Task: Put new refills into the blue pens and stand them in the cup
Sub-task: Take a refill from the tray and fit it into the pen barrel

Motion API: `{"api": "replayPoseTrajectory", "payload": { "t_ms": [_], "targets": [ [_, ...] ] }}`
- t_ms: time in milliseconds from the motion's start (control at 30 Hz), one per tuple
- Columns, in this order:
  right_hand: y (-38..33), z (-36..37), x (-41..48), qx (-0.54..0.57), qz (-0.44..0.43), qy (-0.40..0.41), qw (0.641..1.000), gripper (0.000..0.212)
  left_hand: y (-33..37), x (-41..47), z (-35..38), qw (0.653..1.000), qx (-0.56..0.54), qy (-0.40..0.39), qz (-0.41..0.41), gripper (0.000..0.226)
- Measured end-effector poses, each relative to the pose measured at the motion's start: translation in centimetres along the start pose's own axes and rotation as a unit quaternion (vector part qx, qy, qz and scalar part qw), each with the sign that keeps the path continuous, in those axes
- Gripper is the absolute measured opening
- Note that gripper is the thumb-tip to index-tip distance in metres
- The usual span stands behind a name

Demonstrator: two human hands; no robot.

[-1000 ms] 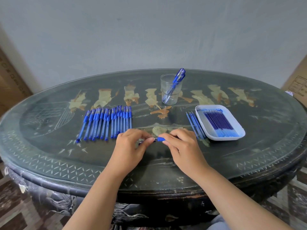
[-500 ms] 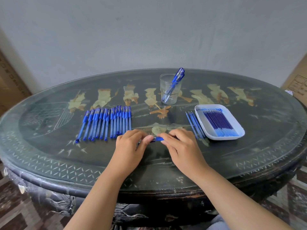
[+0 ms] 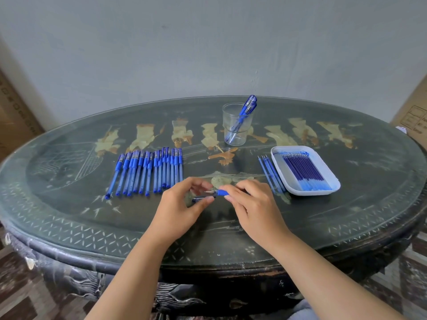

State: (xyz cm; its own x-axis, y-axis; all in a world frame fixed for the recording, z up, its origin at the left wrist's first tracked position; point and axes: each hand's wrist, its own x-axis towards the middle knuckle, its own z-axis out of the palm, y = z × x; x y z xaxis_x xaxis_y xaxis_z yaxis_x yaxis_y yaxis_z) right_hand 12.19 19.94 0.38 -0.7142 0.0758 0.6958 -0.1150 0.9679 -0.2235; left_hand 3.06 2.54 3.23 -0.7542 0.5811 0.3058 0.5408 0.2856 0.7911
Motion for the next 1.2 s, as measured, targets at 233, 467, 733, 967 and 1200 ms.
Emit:
{"api": "replayPoseTrajectory", "payload": {
  "t_ms": [233, 467, 733, 967, 1200],
  "targets": [
    [0.02, 0.03, -0.04, -0.002, -0.006, 0.008, 1.000, 0.021, 0.29, -0.11, -0.09, 1.000, -0.007, -0.009, -0.027, 0.028],
    [0.10, 0.07, -0.06, -0.015, -0.015, 0.005, 1.000, 0.019, 0.46, -0.12, -0.24, 1.000, 0.006, 0.000, -0.024, 0.024],
    [0.09, 0.10, -0.01, -0.018, -0.021, 0.013, 1.000, 0.018, 0.43, -0.01, -0.30, 0.999, -0.023, 0.011, -0.043, 0.014],
    [0.15, 0.27, -0.01, -0.009, -0.020, 0.017, 1.000, 0.018, 0.60, -0.15, -0.45, 0.998, -0.054, 0.009, -0.027, 0.025],
    [0.14, 0.25, -0.05, -0.020, -0.025, 0.017, 0.999, 0.019, 0.81, -0.21, -0.51, 0.996, -0.054, 0.004, -0.068, 0.024]
  ]
}}
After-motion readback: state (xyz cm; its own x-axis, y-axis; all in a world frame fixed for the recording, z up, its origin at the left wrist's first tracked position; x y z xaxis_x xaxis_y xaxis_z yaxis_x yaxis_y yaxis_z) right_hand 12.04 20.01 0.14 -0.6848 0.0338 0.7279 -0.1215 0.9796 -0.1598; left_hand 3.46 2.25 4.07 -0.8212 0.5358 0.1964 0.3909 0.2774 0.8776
